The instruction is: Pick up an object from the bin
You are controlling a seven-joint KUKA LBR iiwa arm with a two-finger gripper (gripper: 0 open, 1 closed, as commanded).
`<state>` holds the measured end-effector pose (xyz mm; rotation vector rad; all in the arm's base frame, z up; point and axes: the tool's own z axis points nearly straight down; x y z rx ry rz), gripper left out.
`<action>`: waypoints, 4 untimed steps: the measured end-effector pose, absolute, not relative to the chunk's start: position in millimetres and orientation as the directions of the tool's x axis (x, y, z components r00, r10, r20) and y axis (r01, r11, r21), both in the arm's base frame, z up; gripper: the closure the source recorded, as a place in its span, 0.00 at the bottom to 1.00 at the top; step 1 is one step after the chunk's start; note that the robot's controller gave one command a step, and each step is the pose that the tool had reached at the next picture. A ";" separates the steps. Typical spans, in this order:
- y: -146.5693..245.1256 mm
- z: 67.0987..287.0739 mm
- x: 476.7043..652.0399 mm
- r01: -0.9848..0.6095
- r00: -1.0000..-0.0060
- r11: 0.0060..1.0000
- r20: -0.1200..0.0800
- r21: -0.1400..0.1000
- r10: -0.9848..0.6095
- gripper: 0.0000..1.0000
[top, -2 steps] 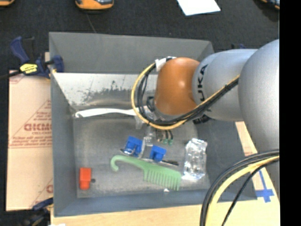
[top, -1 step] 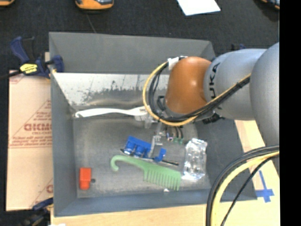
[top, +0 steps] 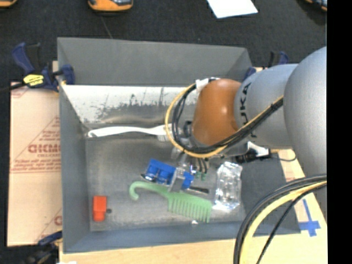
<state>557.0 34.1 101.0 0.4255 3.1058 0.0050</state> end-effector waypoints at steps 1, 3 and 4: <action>23.6 69.5 564.1 0.360 -0.933 0.933 -0.013 0.006 0.360 0.00; 24.8 71.9 550.8 0.454 -0.891 0.891 -0.011 0.009 0.454 1.00; 24.6 72.3 550.9 0.454 -0.891 0.891 -0.012 0.009 0.454 1.00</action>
Offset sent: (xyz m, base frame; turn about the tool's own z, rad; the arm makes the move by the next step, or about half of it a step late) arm -0.0082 -0.0084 -0.0310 0.2008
